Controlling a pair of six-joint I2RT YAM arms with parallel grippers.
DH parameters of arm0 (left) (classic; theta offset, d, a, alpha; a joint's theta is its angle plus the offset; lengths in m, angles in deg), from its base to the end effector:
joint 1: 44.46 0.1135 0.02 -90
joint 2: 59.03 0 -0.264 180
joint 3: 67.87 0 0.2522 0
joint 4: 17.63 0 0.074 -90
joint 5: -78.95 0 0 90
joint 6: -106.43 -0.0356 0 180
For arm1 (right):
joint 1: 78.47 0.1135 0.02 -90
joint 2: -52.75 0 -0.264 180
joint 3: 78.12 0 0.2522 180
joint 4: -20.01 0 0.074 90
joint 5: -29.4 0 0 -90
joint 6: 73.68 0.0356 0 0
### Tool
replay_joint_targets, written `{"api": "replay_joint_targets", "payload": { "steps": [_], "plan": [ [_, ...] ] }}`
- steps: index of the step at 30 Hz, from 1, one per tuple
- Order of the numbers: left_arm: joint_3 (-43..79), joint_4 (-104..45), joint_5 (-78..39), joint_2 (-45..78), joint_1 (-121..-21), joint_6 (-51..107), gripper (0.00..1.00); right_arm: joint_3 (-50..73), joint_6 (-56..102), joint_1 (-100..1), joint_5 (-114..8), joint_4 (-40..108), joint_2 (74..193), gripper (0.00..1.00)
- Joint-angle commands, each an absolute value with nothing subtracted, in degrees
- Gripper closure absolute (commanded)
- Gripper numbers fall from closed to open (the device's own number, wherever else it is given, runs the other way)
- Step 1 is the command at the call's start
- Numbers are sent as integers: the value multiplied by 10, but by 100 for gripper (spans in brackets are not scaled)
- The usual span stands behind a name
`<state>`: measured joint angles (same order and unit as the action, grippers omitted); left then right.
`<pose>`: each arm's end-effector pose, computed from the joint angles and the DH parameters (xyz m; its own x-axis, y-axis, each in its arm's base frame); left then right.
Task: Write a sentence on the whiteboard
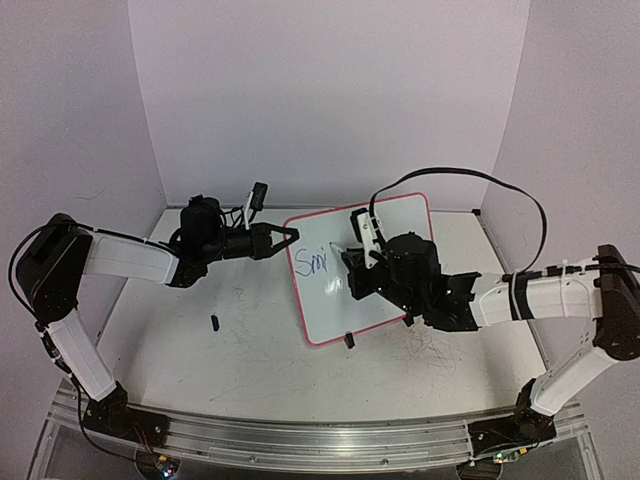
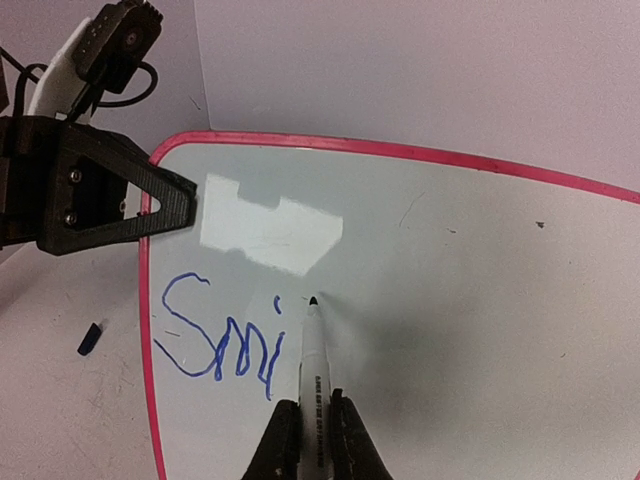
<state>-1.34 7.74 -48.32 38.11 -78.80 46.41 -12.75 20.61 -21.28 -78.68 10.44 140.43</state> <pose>0.2948 -0.2275 0.2377 -0.5385 -0.1137 -0.8349 0.7825 0.3003 -0.5455 0.1978 0.2863 0.2578 -0.1667 -0.1273 -0.9778 -0.6242 0.7812 0.0047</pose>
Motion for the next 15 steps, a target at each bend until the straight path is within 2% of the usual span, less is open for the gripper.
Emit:
{"api": "replay_joint_targets", "payload": {
  "steps": [1, 15],
  "plan": [
    [-9, 47, -498, 379, -805, 442, 100, -100, 195, -217, -791, 84, 1419, 100],
    [-9, 47, -499, 378, -805, 442, 100, -91, 190, -221, -798, 77, 1435, 100]
  ]
}}
